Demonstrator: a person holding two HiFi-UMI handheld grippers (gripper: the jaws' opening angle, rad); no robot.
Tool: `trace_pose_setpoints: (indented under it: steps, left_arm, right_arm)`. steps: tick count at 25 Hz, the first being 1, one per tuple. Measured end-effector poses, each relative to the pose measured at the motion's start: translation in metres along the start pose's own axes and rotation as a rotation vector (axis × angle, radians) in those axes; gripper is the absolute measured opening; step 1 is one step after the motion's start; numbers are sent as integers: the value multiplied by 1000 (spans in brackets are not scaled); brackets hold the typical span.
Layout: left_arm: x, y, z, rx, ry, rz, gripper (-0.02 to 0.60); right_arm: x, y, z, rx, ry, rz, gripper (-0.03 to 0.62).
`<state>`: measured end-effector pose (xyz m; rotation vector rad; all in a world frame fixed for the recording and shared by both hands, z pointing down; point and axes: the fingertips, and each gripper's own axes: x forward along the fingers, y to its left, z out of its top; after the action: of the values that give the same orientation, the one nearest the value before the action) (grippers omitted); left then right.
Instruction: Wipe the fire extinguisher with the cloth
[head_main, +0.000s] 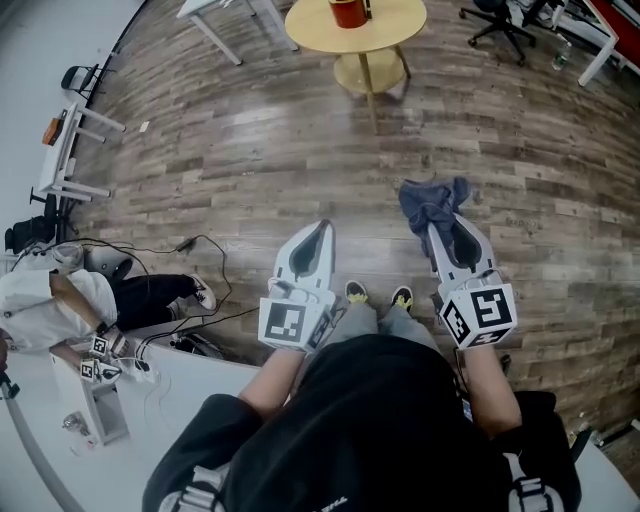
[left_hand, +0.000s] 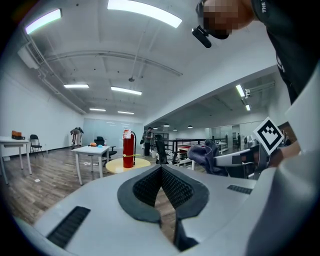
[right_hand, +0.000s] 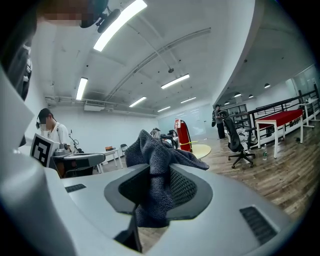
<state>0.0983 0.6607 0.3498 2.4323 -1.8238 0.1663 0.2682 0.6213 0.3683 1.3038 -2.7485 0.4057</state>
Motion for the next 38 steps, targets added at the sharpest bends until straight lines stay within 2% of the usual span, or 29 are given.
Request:
trace_pose_setpoints:
  steps: [5,13,18,22,26,31,34,38]
  left_arm:
    - [30,27,4,-30,-4,-2,15]
    - [82,105,8,-46,-46,-15,15]
    - [111,157,4,-80,-35,-4,15]
    - [133,177,6,-104,-28,-1,15]
    - [170,183,2,-102,-9,-9,15]
    - [228,181,-3,-64,16,-16,15]
    - [270,182,1,-87,37,6,15]
    - [323,174,12,-95,32,26,15]
  right_arm:
    - [38,-9,-1,10,31,-19,109]
    - [133,-7,12,-42,58,-51,109]
    - [191,-2,30,-71,63,-54,109]
    - [219,-8,37,-81,60,-68,109]
    - [242,-32,39,-72,69,-77,112]
    - [270,-84,45,-36,64,-79,112]
    - [297,-124,61,-14,43,-86,112]
    - [331,-164,82,-7,0,-41,114]
